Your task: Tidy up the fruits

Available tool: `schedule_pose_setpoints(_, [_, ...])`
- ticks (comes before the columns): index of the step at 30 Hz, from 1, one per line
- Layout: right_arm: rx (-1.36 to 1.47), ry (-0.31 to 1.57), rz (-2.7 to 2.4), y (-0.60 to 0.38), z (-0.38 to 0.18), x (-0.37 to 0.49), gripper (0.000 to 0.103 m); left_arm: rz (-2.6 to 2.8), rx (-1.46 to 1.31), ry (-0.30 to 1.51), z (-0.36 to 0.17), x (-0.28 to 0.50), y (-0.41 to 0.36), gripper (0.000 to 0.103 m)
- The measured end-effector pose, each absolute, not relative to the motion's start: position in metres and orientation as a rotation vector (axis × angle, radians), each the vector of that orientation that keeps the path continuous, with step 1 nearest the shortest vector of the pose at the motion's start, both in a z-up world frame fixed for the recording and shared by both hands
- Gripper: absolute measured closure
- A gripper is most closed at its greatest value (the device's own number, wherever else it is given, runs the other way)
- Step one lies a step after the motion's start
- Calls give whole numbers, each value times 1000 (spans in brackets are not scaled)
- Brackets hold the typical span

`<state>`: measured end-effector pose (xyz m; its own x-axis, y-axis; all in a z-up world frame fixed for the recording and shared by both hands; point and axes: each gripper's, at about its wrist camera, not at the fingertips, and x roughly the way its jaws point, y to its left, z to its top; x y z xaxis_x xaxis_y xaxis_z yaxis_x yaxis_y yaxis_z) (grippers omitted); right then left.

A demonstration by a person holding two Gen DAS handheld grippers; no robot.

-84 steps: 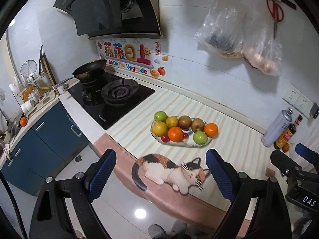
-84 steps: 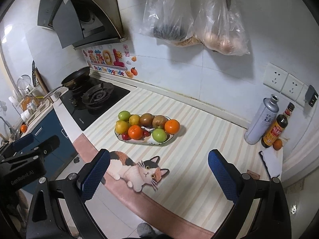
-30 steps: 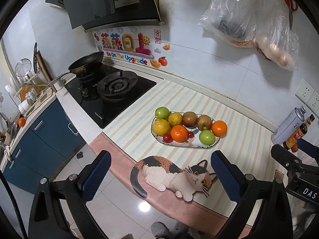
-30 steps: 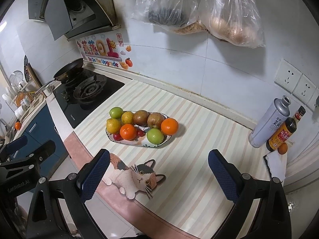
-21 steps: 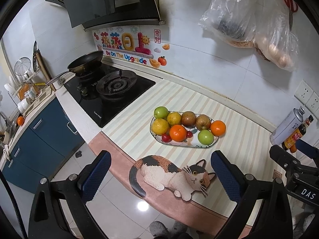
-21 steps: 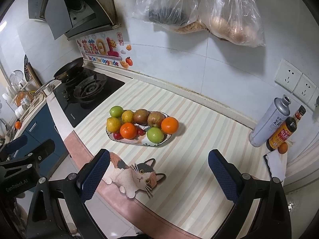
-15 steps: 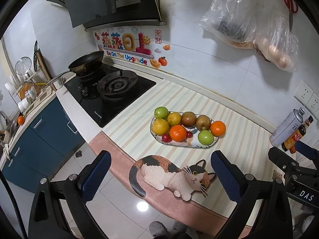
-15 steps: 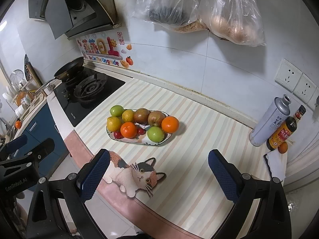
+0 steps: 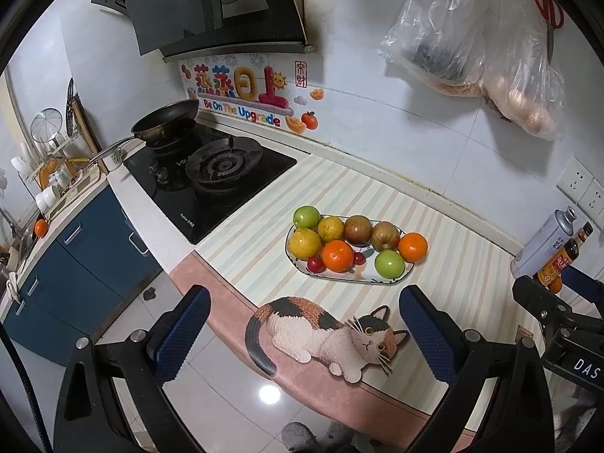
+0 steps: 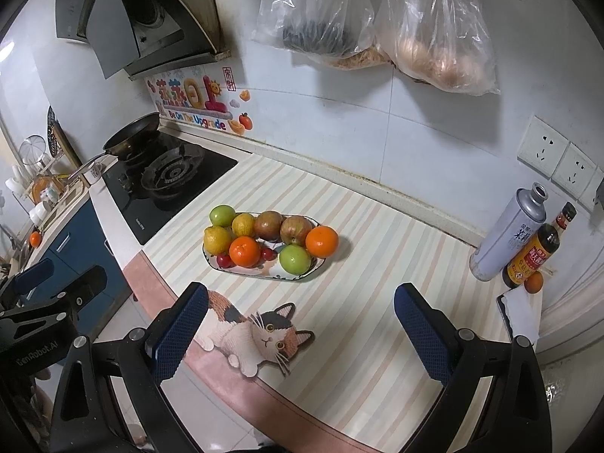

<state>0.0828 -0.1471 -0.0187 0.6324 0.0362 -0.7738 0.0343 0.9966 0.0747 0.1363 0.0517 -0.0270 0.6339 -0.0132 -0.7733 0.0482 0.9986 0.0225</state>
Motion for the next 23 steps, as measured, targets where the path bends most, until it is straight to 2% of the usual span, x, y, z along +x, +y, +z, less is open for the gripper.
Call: schedule_pose_setpoints(23, [84,882,11,-145,-15,85,2,-40,54,880,-25,140,51,1])
